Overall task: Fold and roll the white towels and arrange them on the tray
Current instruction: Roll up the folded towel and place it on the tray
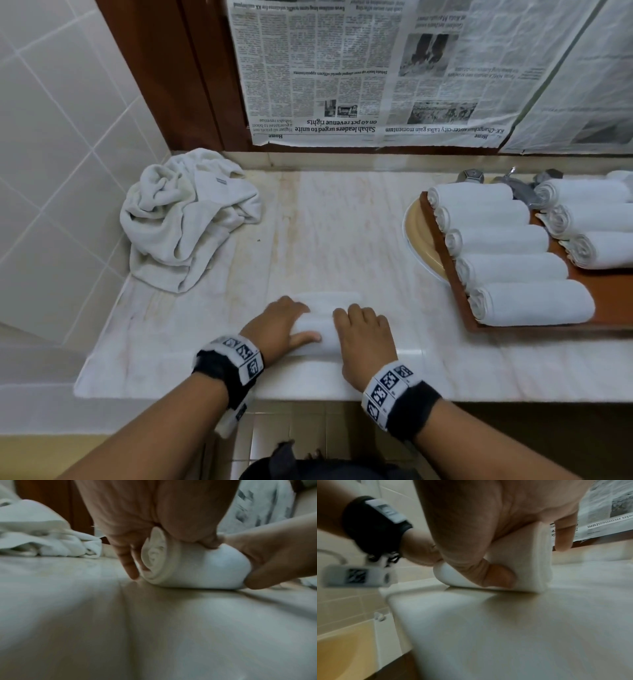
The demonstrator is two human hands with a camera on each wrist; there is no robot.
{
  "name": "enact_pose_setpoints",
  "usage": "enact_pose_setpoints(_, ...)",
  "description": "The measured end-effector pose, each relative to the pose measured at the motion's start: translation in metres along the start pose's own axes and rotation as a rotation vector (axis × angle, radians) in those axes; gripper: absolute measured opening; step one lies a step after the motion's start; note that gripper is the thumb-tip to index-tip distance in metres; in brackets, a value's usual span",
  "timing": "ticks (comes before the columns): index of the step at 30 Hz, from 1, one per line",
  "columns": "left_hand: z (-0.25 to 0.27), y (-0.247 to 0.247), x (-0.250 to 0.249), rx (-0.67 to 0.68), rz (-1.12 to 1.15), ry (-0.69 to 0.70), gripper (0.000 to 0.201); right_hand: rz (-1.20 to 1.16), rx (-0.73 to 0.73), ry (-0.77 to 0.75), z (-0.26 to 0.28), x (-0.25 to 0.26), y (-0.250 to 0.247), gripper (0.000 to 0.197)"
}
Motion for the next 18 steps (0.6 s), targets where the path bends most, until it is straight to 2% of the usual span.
enact_pose_setpoints(2, 0.018, -0.011, 0.015, -0.349, 0.106, -0.142, 0.078, -0.02, 0.04, 0.022, -0.013, -0.002, -0.009, 0.061)
enact_pose_setpoints(3, 0.028, -0.016, 0.023, -0.47, 0.161, -0.257, 0.065, -0.051, 0.062, 0.043, -0.019, -0.004, -0.012, 0.06)
enact_pose_setpoints(4, 0.035, -0.018, 0.026, -0.506, 0.2, -0.364, 0.056, -0.083, 0.09, 0.065, -0.024, -0.007, -0.014, 0.058)
enact_pose_setpoints(5, 0.037, -0.015, 0.027, -0.446, 0.22, -0.438, 0.051, -0.113, 0.119, 0.083, -0.028, -0.01, -0.016, 0.056)
enact_pose_setpoints(7, 0.032, 0.004, 0.019, -0.189, 0.402, -0.468, 0.054, -0.179, 0.141, 0.108, -0.032, -0.014, -0.016, 0.051)
enact_pose_setpoints(9, 0.025, 0.025, 0.001, -0.006, 0.773, -0.413, 0.059, -0.229, 0.121, 0.106, -0.034, -0.013, -0.016, 0.048)
enact_pose_setpoints(10, 0.021, 0.03, -0.008, 0.024, 0.876, -0.379, 0.063, -0.261, 0.112, 0.104, -0.034, -0.012, -0.015, 0.049)
enact_pose_setpoints(13, 0.006, 0.031, -0.027, -0.016, 1.085, -0.354, 0.069, -0.482, 0.198, 0.106, -0.034, -0.011, -0.01, 0.044)
enact_pose_setpoints(16, -0.002, 0.02, -0.038, -0.173, 1.476, -0.398, 0.049, -0.807, 0.361, 0.033, -0.03, -0.008, -0.014, 0.034)
enact_pose_setpoints(18, -0.008, 0.004, -0.045, -0.286, 1.601, -0.4, 0.06, -1.002, 0.424, 0.011, -0.024, -0.012, -0.026, 0.04)
Point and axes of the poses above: each hand's wrist, its own z-axis away from the middle knuckle, its own y-axis out of the palm, x = y × z, the point moved 6 cm from there along -z, towards the middle knuckle, and after that the axes turned 1 degree about x, right-handed, at the moved point
